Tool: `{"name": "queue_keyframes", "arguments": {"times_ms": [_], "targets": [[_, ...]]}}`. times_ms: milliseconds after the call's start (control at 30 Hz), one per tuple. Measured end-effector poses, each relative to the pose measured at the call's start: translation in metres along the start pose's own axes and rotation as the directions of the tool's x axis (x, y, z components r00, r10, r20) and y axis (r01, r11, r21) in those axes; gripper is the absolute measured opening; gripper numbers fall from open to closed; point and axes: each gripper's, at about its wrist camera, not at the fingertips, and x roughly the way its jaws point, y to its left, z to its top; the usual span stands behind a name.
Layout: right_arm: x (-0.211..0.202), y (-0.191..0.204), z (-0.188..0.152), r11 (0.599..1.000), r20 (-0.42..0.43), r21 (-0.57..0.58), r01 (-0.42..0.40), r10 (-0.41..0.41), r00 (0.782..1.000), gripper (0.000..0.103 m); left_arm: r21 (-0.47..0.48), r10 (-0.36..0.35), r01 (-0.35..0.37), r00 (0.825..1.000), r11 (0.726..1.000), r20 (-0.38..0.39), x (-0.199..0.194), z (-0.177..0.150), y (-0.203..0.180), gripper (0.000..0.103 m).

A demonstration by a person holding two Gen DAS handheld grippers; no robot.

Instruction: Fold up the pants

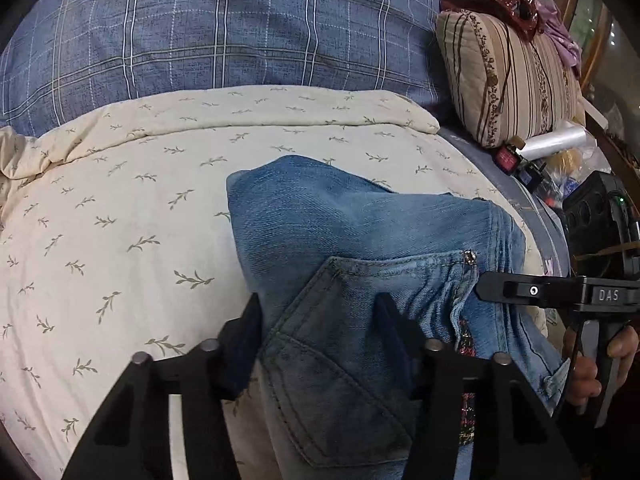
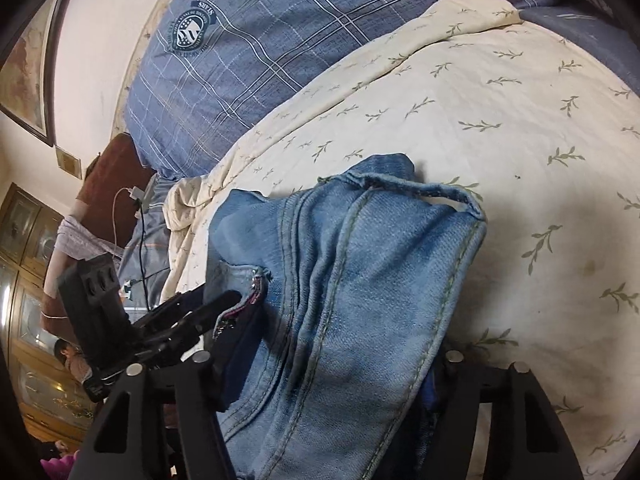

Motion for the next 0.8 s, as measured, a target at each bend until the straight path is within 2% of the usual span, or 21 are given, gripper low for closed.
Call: {"name": "queue_keyframes", "arguments": {"times_ms": [133,267,500,800], "targets": [[-0.002,0.001,0.000,1.000,0.012,0.001,-0.014,0.014,1.000,0.063,0.028,0.014,-0.014,1.000,1.000,0.017,-0.006,0.001,-0.007,0.046],[-0.003,0.003,0.001,0.999,0.032,0.016,-0.038,0.038,0.999,0.063,-0.003,0.001,-0.001,1.000,1.000,0.017,-0.015,0.002,0.000,0.045],[0.004,0.022,0.006,0.995,0.048,-0.015,-0.101,0.102,0.994,0.062,-0.051,0.029,-0.029,0.999,0.998,0.016,-0.031,0.004,0.016,0.042],[0.038,0.080,0.037,0.981,0.013,-0.072,-0.182,0.183,0.983,0.062,-0.101,0.155,-0.149,0.986,0.984,0.057,-0.064,0.029,0.061,0.042]]}}
